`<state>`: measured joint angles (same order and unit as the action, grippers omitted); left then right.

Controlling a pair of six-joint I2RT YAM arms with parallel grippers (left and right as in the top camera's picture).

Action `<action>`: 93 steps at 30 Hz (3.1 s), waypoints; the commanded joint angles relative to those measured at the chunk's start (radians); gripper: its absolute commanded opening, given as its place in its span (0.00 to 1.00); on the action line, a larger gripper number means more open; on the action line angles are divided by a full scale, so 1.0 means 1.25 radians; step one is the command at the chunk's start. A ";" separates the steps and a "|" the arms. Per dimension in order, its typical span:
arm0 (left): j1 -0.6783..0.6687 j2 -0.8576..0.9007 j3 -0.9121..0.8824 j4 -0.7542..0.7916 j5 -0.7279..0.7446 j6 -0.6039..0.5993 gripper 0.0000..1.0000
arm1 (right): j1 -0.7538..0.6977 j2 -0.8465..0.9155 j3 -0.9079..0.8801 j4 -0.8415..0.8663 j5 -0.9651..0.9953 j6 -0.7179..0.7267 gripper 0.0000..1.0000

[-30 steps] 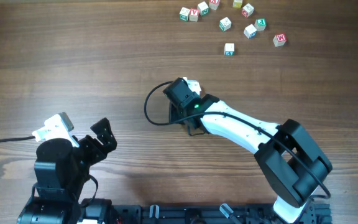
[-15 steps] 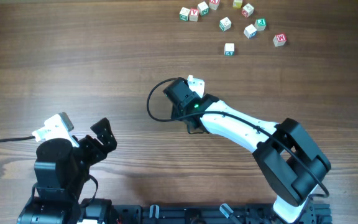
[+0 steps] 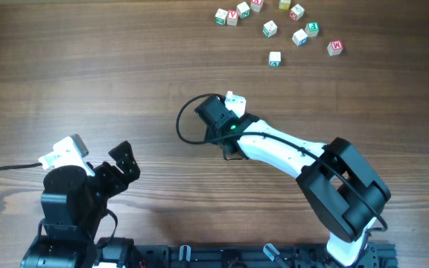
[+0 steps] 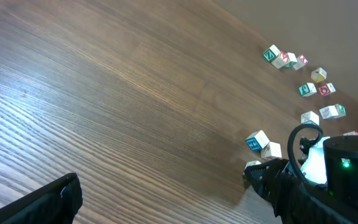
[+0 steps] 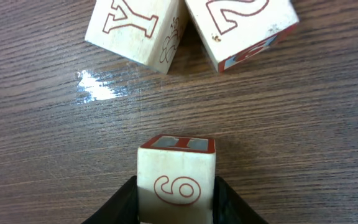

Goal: Form a circle
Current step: 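Carry the '9' block with the right gripper toward the 'Y' and '2' blocks, then lower the '9' block below the 'Y' and '2' blocks with the right gripper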

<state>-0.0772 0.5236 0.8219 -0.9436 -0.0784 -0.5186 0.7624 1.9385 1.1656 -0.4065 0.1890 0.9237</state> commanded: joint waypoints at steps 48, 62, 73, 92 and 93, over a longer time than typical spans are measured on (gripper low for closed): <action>0.001 -0.003 -0.006 -0.001 -0.007 -0.010 1.00 | -0.014 0.016 0.012 0.034 0.082 -0.090 0.30; 0.001 -0.003 -0.006 -0.001 -0.008 -0.010 1.00 | -0.014 0.026 0.012 0.041 0.077 -0.091 0.41; 0.001 -0.003 -0.006 -0.001 -0.008 -0.010 1.00 | -0.014 0.026 0.012 0.040 0.072 -0.090 0.35; 0.001 -0.003 -0.006 -0.001 -0.008 -0.010 1.00 | -0.014 0.026 0.012 0.053 0.072 -0.109 0.34; 0.001 -0.003 -0.006 -0.001 -0.008 -0.010 1.00 | -0.015 0.026 0.012 0.056 0.074 -0.109 0.34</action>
<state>-0.0772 0.5236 0.8219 -0.9436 -0.0784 -0.5217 0.7471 1.9533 1.1656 -0.3489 0.2703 0.8055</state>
